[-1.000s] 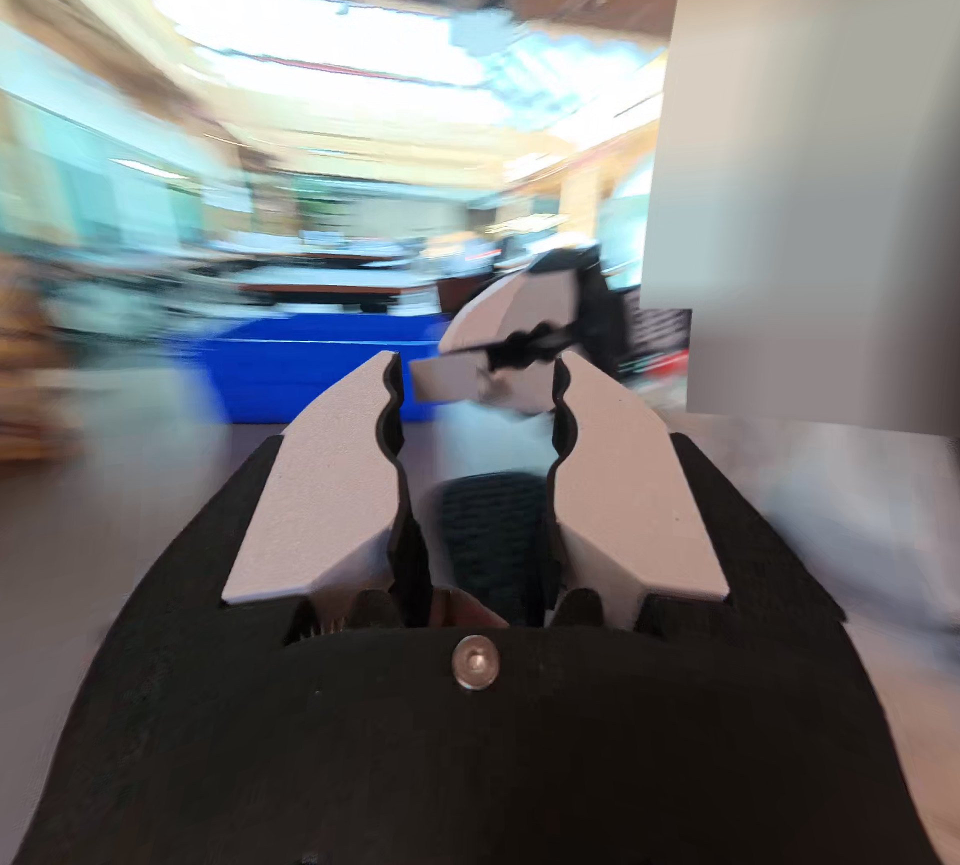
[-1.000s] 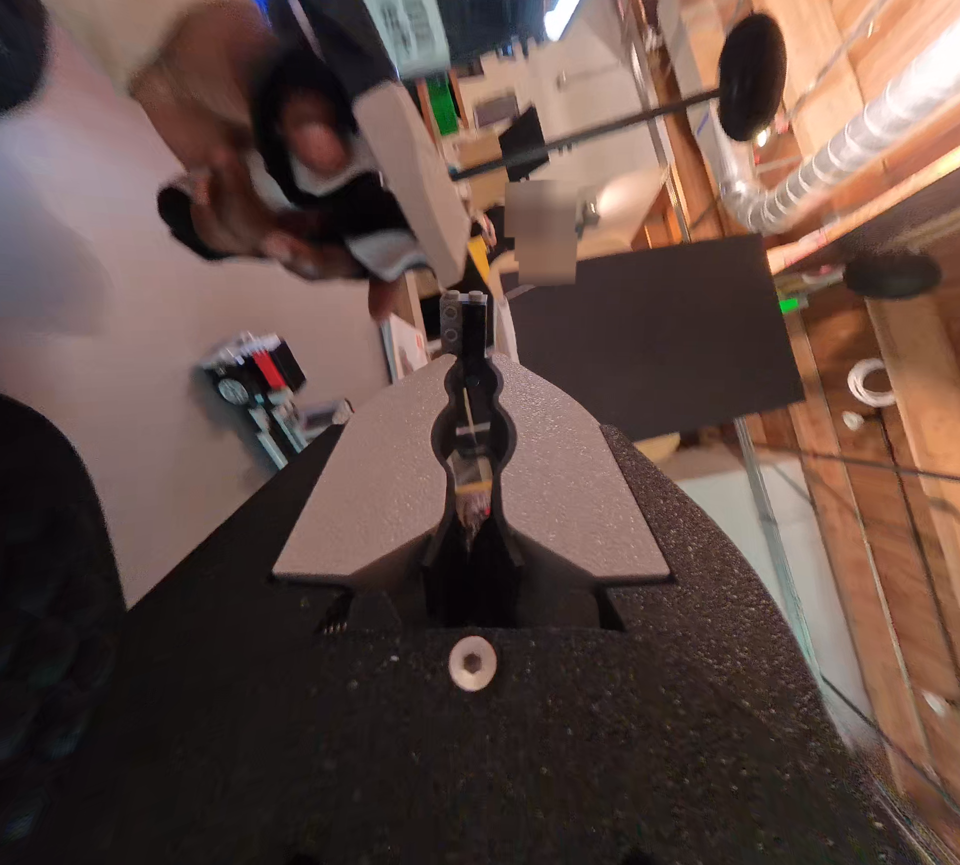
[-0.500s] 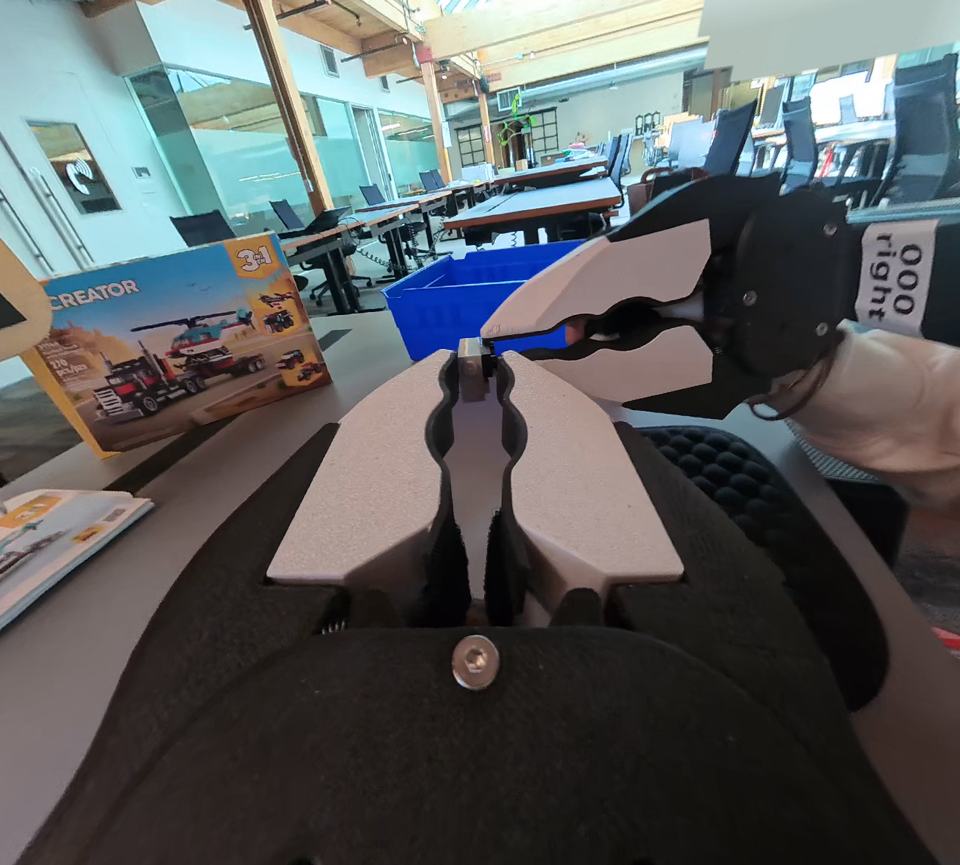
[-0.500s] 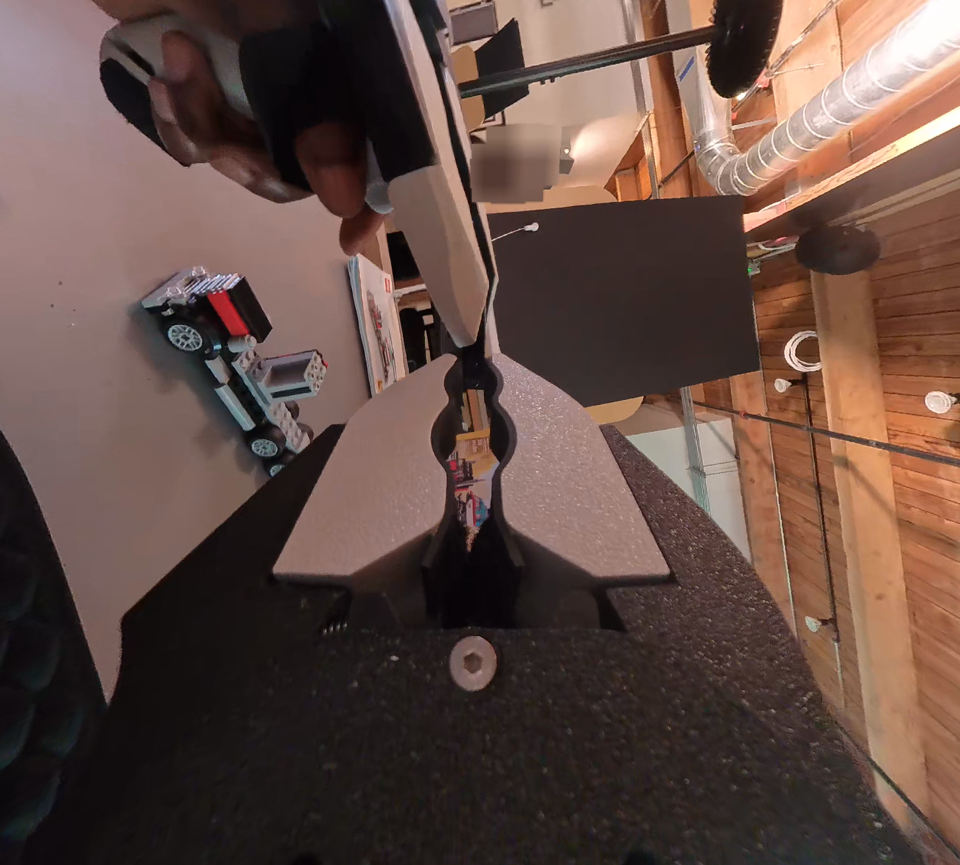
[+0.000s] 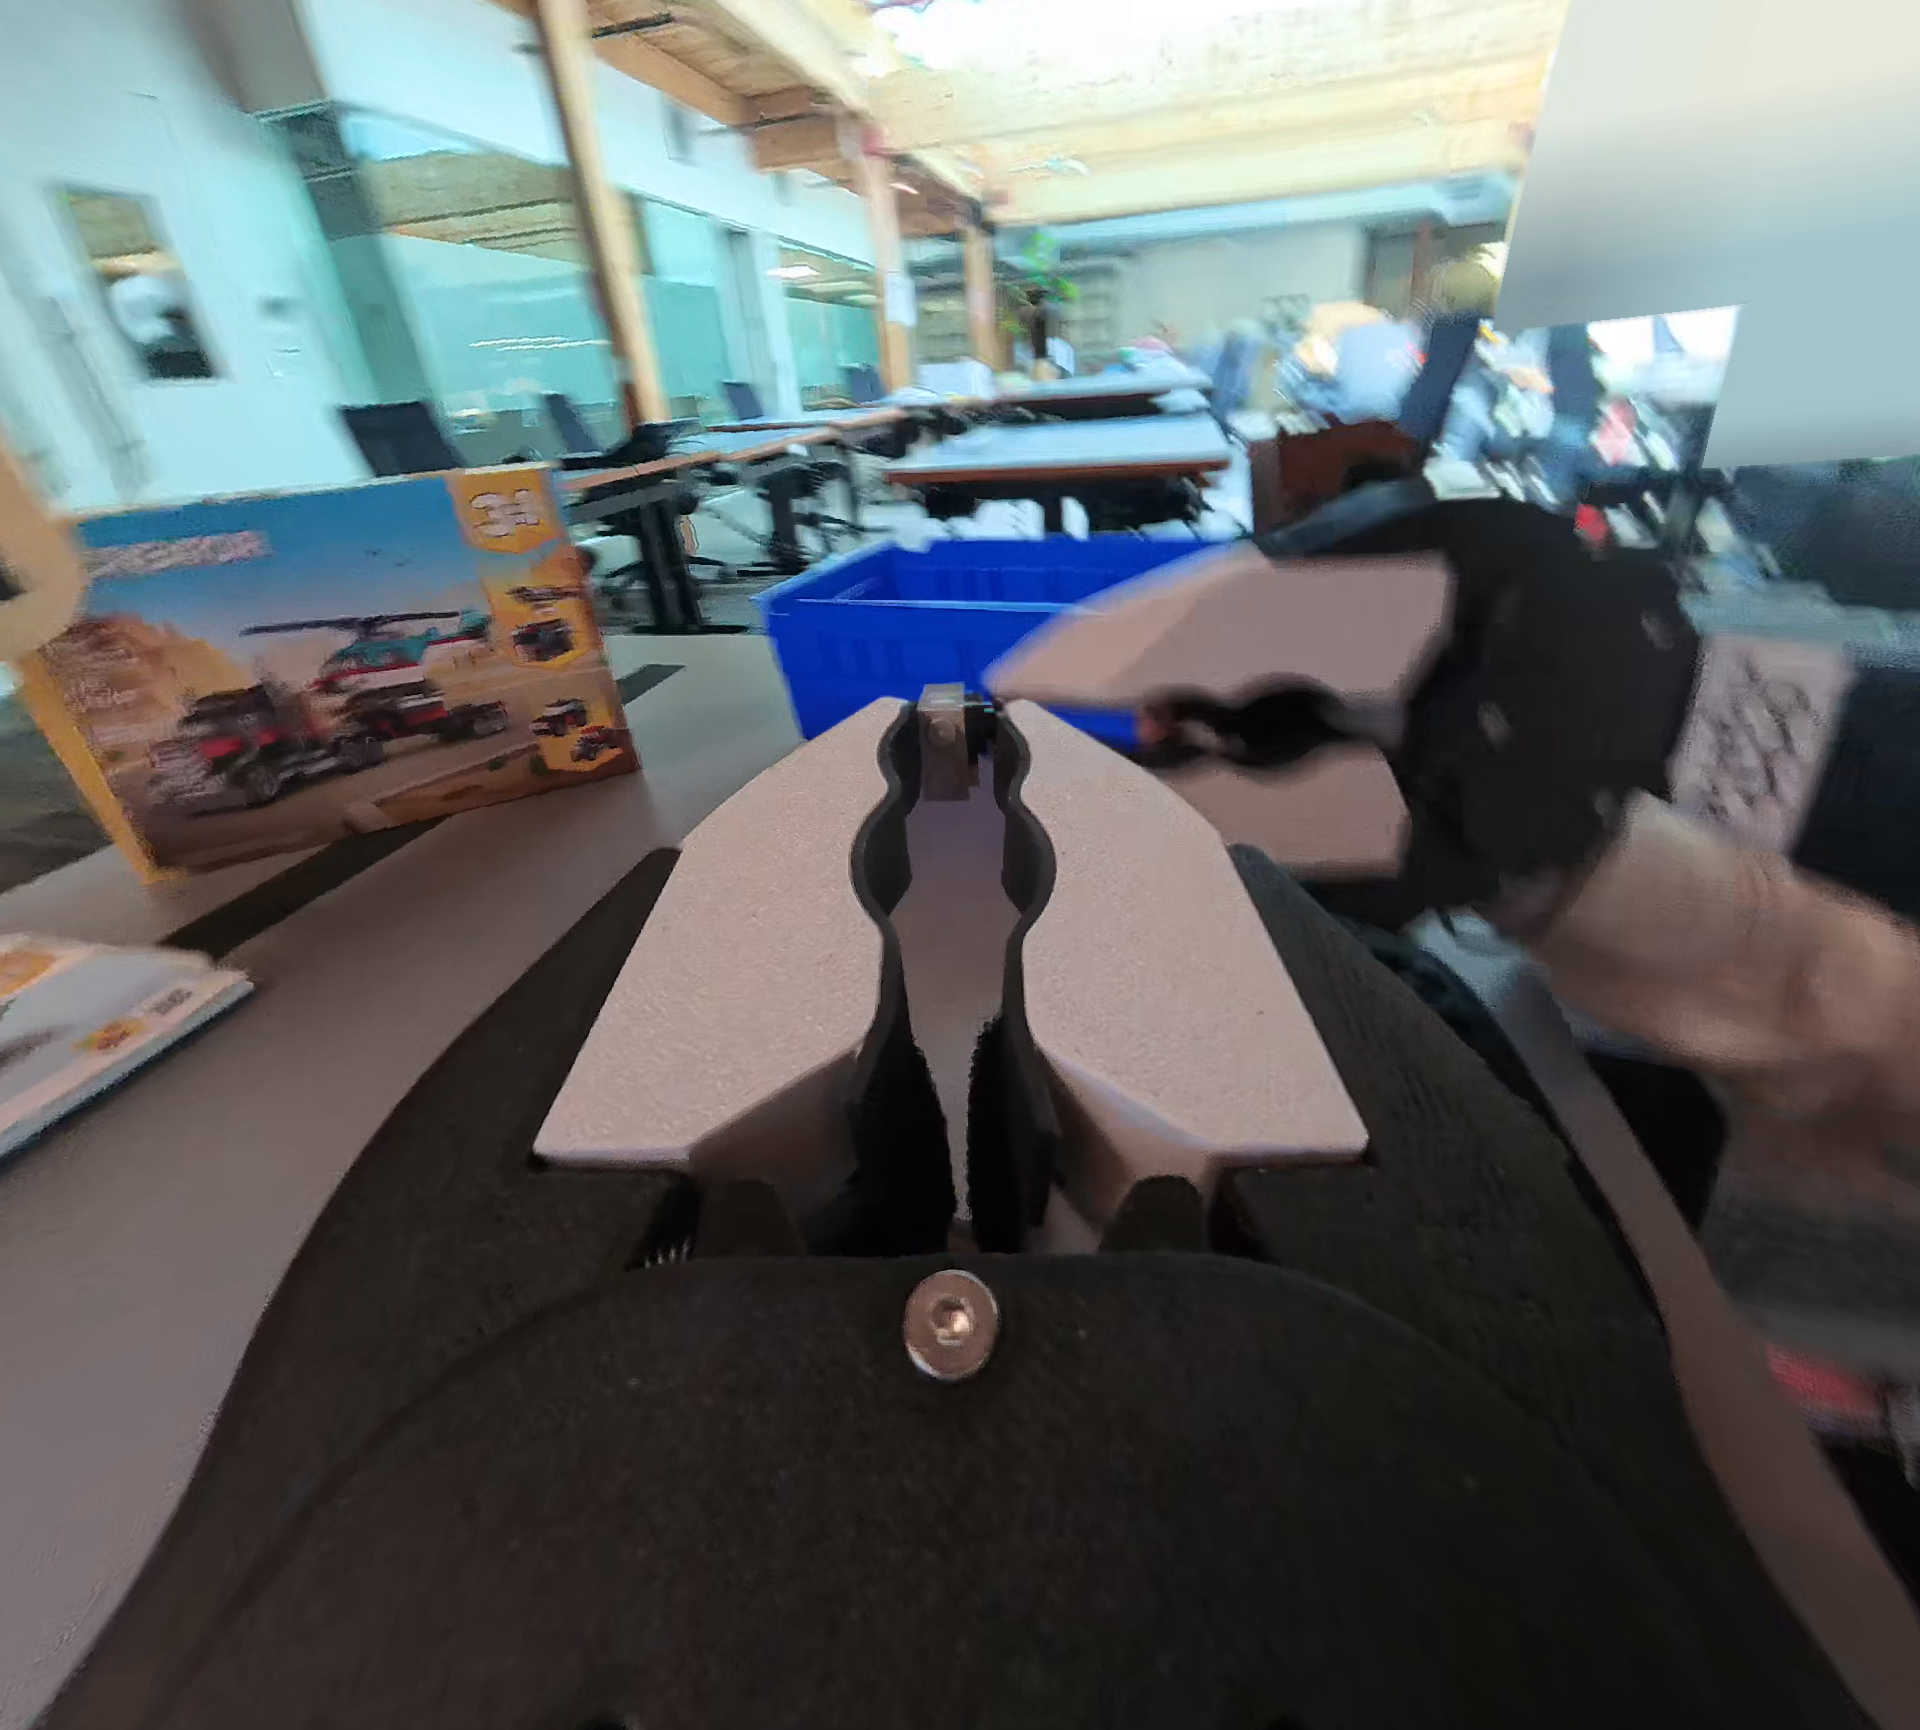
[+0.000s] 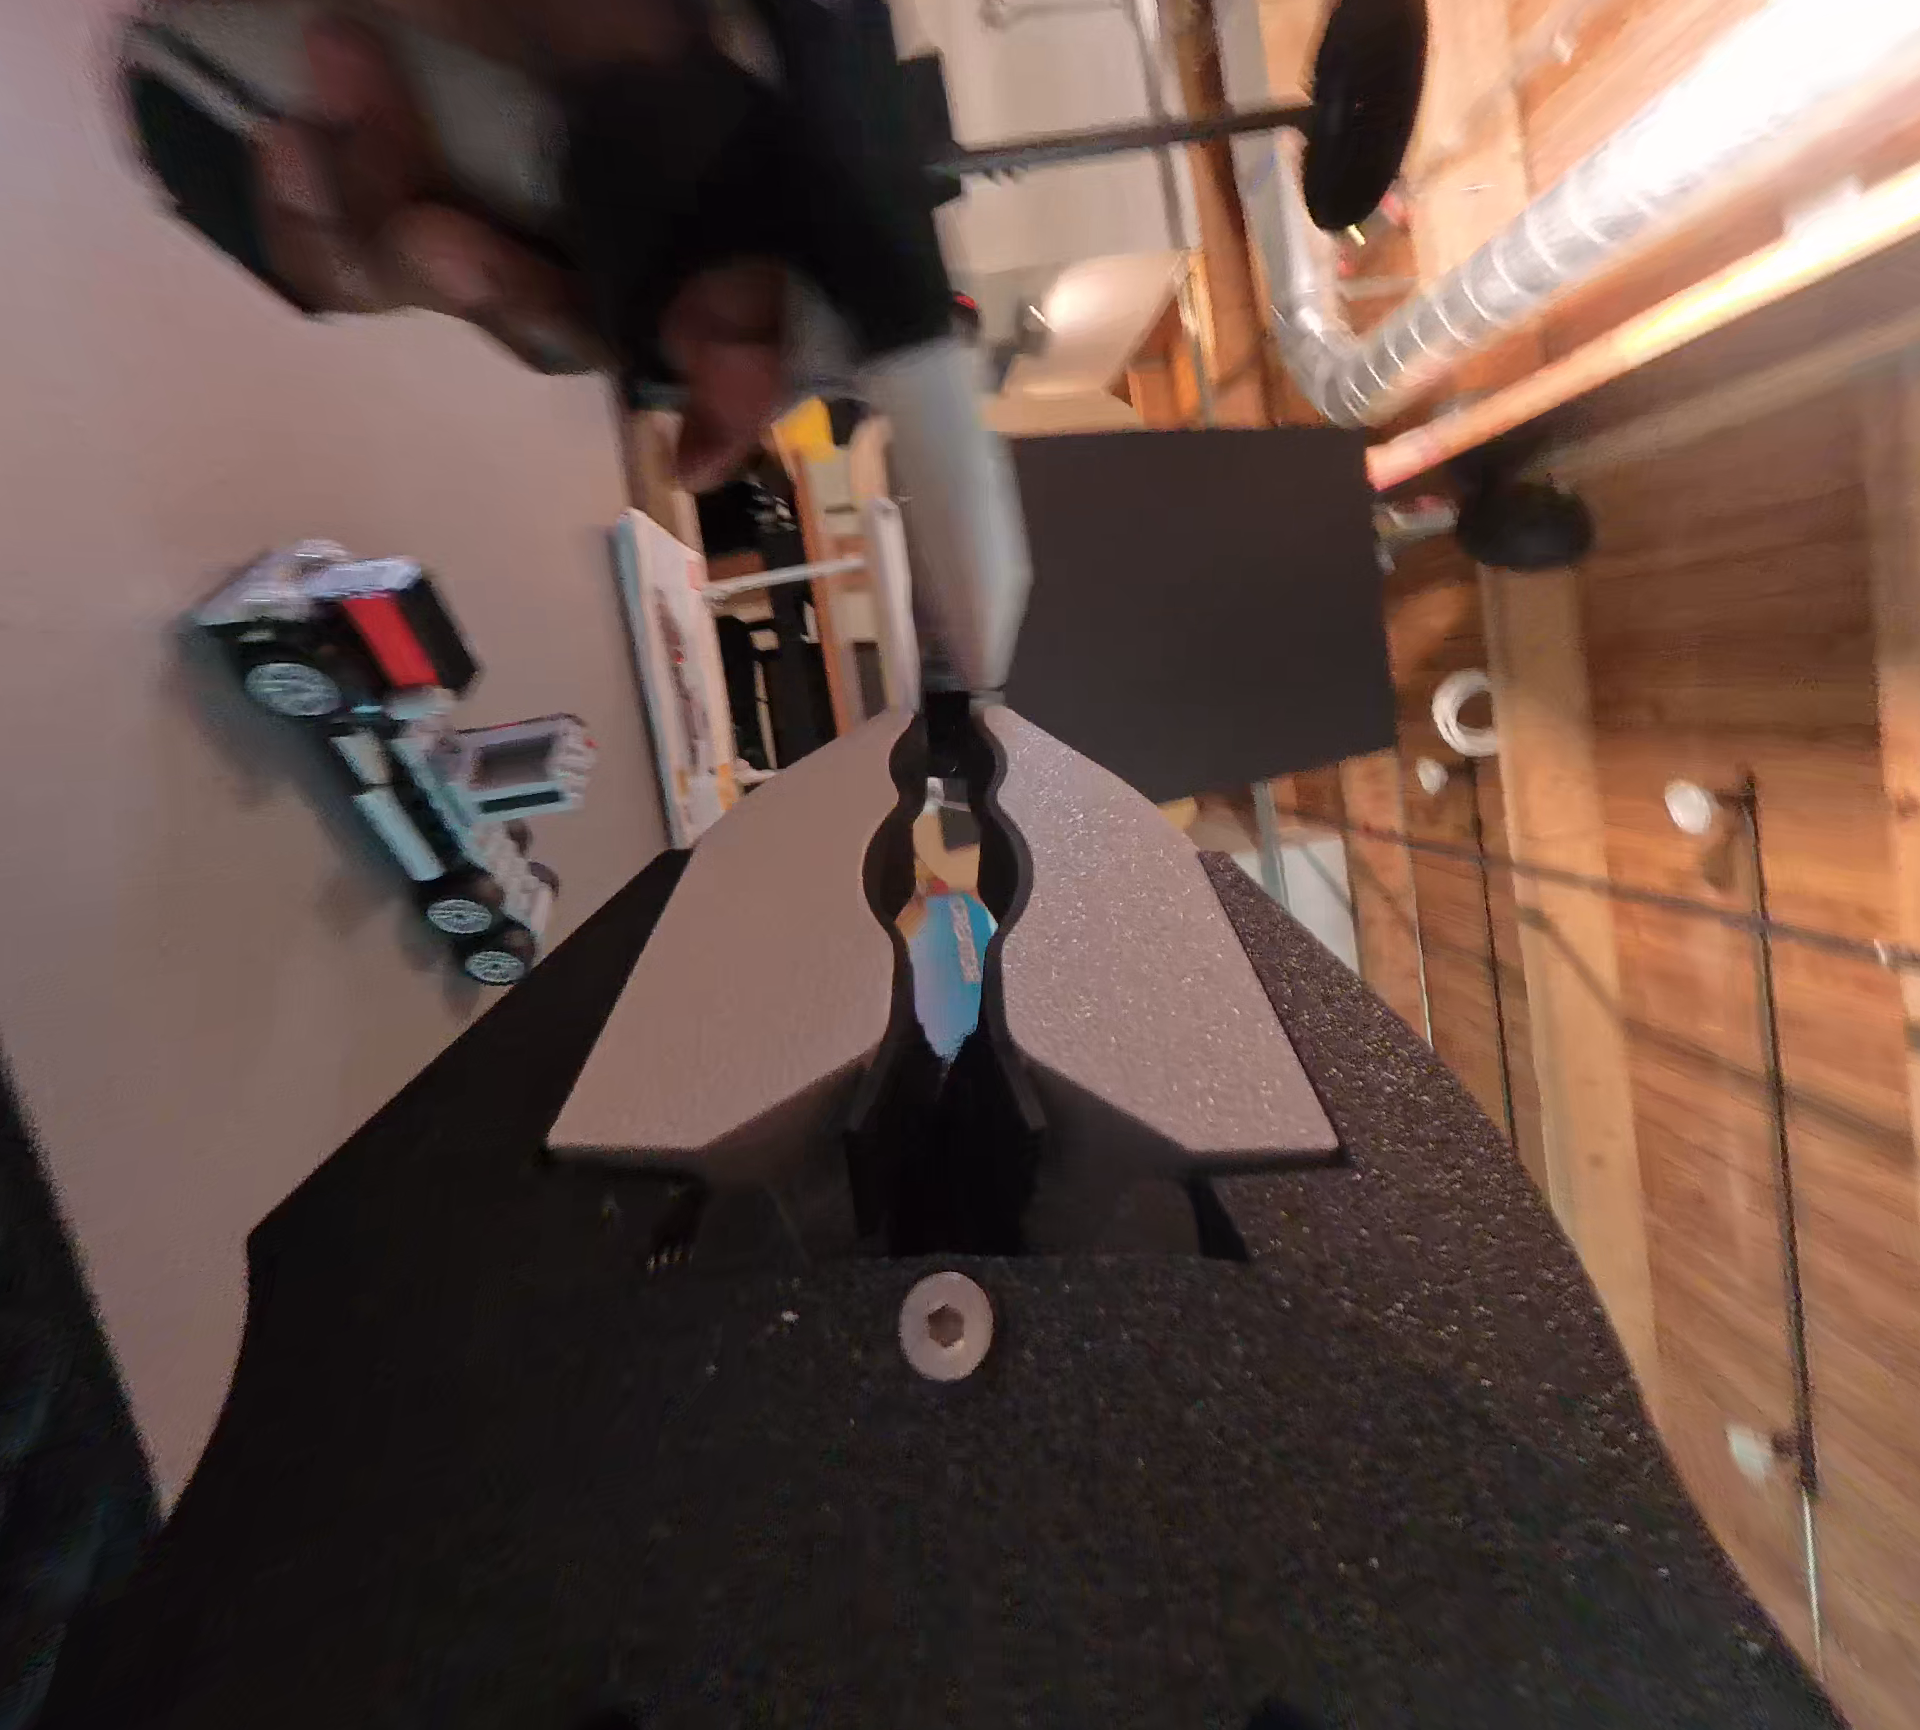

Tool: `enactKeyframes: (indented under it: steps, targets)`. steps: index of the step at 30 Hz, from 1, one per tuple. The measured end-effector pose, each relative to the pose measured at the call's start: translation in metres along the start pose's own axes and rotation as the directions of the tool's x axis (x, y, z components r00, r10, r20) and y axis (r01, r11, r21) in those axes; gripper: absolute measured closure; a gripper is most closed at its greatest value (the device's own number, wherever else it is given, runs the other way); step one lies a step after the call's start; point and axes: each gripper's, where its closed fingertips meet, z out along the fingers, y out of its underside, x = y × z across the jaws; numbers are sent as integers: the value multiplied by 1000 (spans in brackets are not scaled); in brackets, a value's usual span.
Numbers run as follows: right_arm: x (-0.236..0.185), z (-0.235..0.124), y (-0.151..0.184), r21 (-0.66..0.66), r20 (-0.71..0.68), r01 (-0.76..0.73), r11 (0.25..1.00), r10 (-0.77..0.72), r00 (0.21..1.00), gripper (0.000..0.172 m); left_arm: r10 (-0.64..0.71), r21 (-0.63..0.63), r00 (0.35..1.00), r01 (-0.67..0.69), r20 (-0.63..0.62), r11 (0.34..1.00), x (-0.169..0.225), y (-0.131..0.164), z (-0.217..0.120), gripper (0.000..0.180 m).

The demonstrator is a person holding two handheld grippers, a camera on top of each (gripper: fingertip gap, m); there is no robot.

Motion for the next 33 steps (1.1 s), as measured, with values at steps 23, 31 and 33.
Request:
enactKeyframes:
  steps: [23,31,33]
  targets:
    - [50,-153,268,-537,-440,-834,126,802,404,164,-154,-21,988,154,-24,988,-21,18,-3,167]
    - [26,-169,294,-563,-462,-826,23,820,338,136,-159,-20,987,159,-28,987,-22,20,-4,167]
    - [25,-170,297,-573,-465,-819,35,809,360,132,-177,-15,983,177,-36,984,-22,19,-4,167]
